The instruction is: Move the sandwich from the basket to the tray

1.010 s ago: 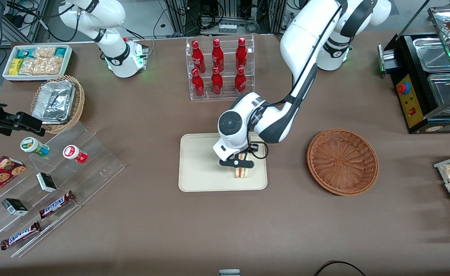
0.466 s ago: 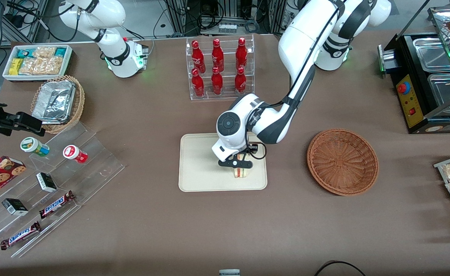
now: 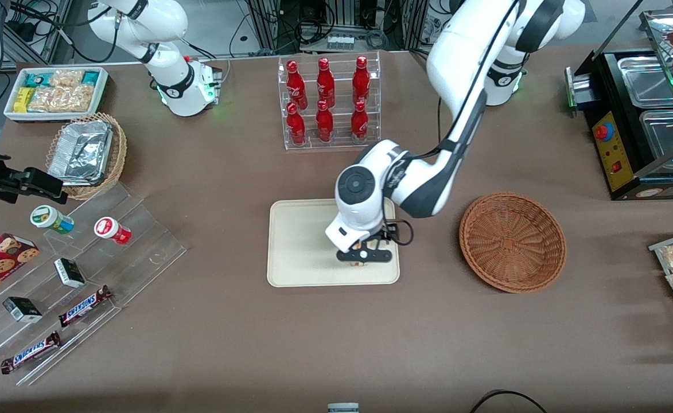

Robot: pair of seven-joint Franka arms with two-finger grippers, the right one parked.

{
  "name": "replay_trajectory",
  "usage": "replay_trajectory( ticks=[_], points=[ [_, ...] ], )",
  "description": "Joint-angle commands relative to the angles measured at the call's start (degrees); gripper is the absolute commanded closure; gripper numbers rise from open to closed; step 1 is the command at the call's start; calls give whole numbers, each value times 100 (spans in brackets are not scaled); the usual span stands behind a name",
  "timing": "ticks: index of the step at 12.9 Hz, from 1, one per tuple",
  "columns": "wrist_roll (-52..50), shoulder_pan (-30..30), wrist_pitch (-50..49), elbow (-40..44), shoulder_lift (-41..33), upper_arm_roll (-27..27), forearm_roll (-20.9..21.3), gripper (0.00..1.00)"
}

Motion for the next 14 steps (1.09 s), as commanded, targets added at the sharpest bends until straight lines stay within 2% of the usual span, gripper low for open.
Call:
replay_trajectory(
  ticks=[1,4,6,8,10,14],
  points=[
    [282,340,-221,-55,-581,63,-69,0],
    [310,849,-686,-55,-959,63,-95,0],
    [406,1332,-1099,-55,-1276,63,-288,0],
    [748,1694,-1512,-55,-1531,63,-315,0],
    [1108,2176,-1864,-55,-1812,63,-543,0],
    [2171,2766,-2813,-47,-2339,72,-500,0]
  ],
)
